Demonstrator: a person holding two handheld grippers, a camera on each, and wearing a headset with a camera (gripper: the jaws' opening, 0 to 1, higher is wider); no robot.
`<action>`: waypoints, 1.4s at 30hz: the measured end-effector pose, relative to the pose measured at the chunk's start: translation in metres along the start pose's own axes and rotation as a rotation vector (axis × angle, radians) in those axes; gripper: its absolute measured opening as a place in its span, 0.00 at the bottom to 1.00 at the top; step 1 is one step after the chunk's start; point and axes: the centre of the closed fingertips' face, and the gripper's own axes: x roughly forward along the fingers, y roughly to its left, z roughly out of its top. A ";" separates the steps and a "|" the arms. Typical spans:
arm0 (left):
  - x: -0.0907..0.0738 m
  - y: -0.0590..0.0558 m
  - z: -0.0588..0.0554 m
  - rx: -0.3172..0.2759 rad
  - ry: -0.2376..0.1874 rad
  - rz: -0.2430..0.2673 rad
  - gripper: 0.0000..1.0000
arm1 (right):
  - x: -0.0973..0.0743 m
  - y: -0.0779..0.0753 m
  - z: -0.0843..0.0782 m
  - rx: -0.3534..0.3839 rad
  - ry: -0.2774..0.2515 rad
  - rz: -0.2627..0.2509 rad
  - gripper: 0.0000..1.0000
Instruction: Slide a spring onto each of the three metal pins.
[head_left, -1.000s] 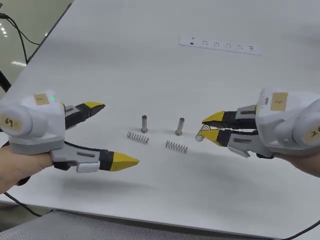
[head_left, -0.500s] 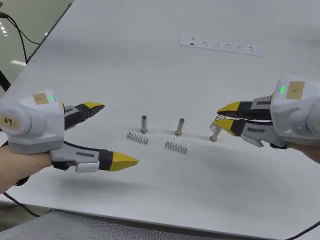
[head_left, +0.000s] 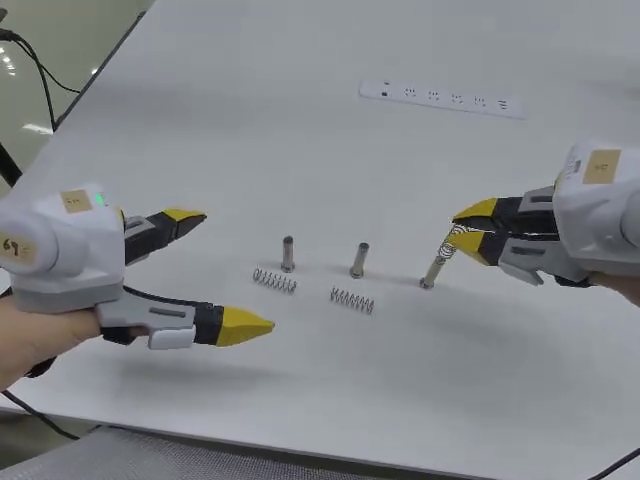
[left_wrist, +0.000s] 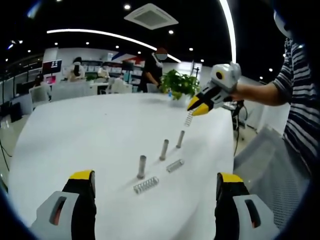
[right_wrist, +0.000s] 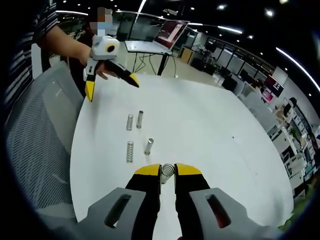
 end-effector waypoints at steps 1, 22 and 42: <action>0.000 0.000 0.000 0.000 0.001 -0.001 0.98 | 0.000 0.000 0.000 0.003 0.002 0.002 0.07; -0.004 0.005 0.003 -0.006 -0.006 0.003 0.98 | 0.008 -0.005 -0.010 0.075 0.011 0.000 0.07; -0.006 0.004 0.002 -0.005 -0.004 0.005 0.98 | 0.012 -0.005 -0.021 0.140 0.010 -0.002 0.07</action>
